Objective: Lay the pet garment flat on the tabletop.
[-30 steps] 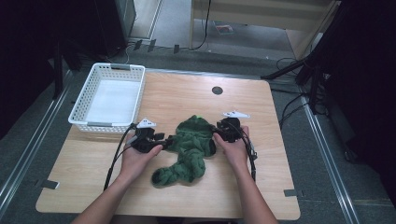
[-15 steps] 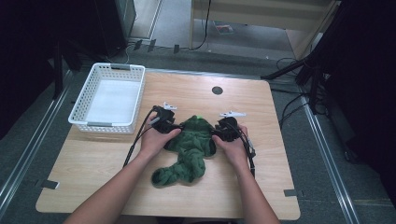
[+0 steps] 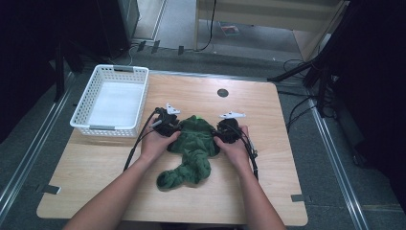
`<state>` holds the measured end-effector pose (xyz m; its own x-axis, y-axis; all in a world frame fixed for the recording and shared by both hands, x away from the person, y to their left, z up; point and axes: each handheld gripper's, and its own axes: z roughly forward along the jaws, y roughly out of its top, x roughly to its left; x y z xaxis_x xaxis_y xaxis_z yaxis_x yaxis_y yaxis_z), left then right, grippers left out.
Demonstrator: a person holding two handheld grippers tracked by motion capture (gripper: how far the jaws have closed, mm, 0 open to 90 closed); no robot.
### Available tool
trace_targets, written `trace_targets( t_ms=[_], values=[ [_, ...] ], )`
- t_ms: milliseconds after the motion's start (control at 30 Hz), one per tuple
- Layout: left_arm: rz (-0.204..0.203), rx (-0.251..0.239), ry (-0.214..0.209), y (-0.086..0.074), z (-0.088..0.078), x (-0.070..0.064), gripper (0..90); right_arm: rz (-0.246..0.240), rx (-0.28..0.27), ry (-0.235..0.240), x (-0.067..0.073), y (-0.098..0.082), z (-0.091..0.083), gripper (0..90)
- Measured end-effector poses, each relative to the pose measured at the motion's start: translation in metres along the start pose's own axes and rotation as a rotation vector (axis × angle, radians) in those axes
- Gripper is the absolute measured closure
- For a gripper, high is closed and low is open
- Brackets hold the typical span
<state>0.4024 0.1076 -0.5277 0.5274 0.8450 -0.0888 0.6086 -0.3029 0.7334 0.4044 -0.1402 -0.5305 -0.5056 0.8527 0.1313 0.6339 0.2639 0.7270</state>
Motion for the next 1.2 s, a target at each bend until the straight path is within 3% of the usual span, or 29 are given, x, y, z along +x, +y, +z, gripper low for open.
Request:
trace_targets(
  t_ms=[67,133,200,233,300,333,367,400,433,533,633,700,733,767,833,900,1000,1067,1133,1167,1200],
  values=[
    [-0.022,-0.044,-0.06,0.0,-0.008,0.005,59.5,0.014,-0.023,0.011,-0.001,0.001,-0.005,50.8],
    [-0.055,-0.095,-0.102,0.001,-0.015,0.009,56.9,0.027,-0.134,0.003,-0.003,0.004,-0.018,50.6],
    [-0.071,-0.129,-0.074,0.004,-0.016,0.009,56.6,0.079,-0.219,0.013,-0.004,0.01,-0.026,53.3],
    [-0.087,-0.131,-0.061,0.007,-0.014,0.009,57.5,0.113,-0.233,0.018,-0.005,0.013,-0.026,54.5],
    [-0.163,-0.124,-0.051,0.01,-0.007,0.012,58.8,0.15,-0.214,0.042,-0.002,0.019,-0.018,56.8],
    [-0.195,-0.103,-0.045,0.01,-0.003,0.014,60.2,0.143,-0.191,0.043,0.002,0.021,-0.011,57.0],
    [-0.221,-0.08,-0.046,0.009,0.002,0.015,63.7,0.118,-0.111,0.027,0.009,0.019,0.005,58.0],
    [-0.239,-0.057,-0.059,0.008,0.006,0.016,63.7,0.118,-0.111,0.027,0.009,0.019,0.005,58.0],
    [-0.237,-0.021,-0.075,0.005,0.01,0.015,65.8,0.099,-0.085,0.013,0.012,0.017,0.012,58.8],
    [-0.19,0.001,-0.07,0.001,0.014,0.008,71.0,0.077,-0.037,-0.004,0.016,0.01,0.022,62.2],
    [-0.137,0.023,-0.033,-0.002,0.016,0.004,70.8,0.064,-0.021,-0.005,0.014,0.004,0.024,65.8],
    [-0.122,0.018,-0.016,-0.002,0.017,0.001,70.6,0.063,-0.027,-0.009,0.013,0.001,0.023,67.8],
    [-0.102,0.027,-0.014,-0.002,0.017,0.0,74.6,0.064,-0.026,-0.012,0.012,0.001,0.022,70.1],
    [-0.084,0.031,-0.021,-0.003,0.017,-0.002,85.2,0.035,-0.022,-0.033,0.014,0.001,0.022,78.8],
    [-0.038,0.036,-0.015,-0.002,0.017,-0.007,87.8,0.016,-0.017,-0.025,0.016,0.001,0.023,84.0],
    [0.006,0.031,0.028,0.0,0.016,-0.011,89.7,-0.022,-0.018,-0.039,0.02,0.002,0.023,88.0],
    [0.012,-0.044,0.095,0.004,0.011,-0.011,90.0,-0.036,-0.094,-0.056,0.021,0.006,0.018,88.6],
    [0.002,-0.085,0.112,0.007,0.009,-0.009,90.0,0.001,-0.161,-0.051,0.016,0.008,0.013,87.9],
    [0.011,-0.054,0.11,0.007,0.014,-0.012,89.6,-0.008,-0.145,-0.057,0.015,0.007,0.015,86.5],
    [0.024,-0.028,0.107,0.006,0.017,-0.013,87.8,-0.021,-0.115,-0.074,0.015,0.006,0.018,83.1],
    [0.033,-0.037,0.127,0.004,0.018,-0.013,81.8,-0.029,-0.088,-0.089,0.013,0.004,0.021,76.7]
  ],
)
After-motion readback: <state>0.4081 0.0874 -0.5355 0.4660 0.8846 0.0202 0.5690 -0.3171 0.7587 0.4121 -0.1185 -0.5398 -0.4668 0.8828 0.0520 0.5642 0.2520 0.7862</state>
